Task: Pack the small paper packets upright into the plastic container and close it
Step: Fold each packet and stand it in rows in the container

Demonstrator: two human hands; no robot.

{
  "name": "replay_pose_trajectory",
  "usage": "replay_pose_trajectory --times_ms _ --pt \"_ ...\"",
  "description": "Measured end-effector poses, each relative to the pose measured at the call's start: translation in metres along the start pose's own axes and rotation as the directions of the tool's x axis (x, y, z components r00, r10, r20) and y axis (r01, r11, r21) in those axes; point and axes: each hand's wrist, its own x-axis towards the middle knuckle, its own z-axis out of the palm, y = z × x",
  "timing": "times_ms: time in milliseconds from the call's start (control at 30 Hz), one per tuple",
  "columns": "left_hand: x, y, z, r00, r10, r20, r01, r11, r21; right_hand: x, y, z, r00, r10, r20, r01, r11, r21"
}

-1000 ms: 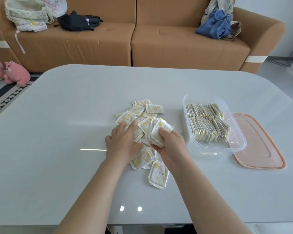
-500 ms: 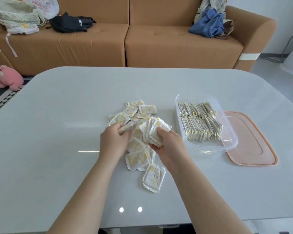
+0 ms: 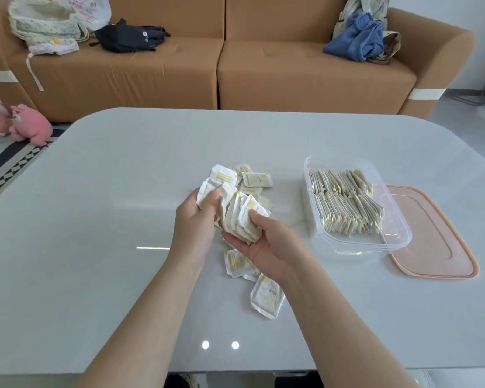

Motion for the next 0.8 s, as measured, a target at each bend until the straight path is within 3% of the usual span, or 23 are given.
replay_pose_trajectory --times_ms 233,533,800 --pt "-0.004 0.005 0.0 0.997 -0.008 0.079 -0.001 0.993 0.116 0.003 -0.002 0.0 1.0 0.009 -0.011 -0.009 1.0 0.023" --pt "-0.001 0.006 -0.007 0.995 -0.034 0.089 0.03 0.998 0.046 0.005 -0.004 -0.002 0.973 -0.166 -0.162 0.15 0.983 -0.105" --pt "-0.003 0.011 -0.013 0.993 -0.073 0.088 0.074 0.997 -0.013 0.003 -0.004 -0.003 0.946 -0.3 -0.122 0.216 0.866 -0.451"
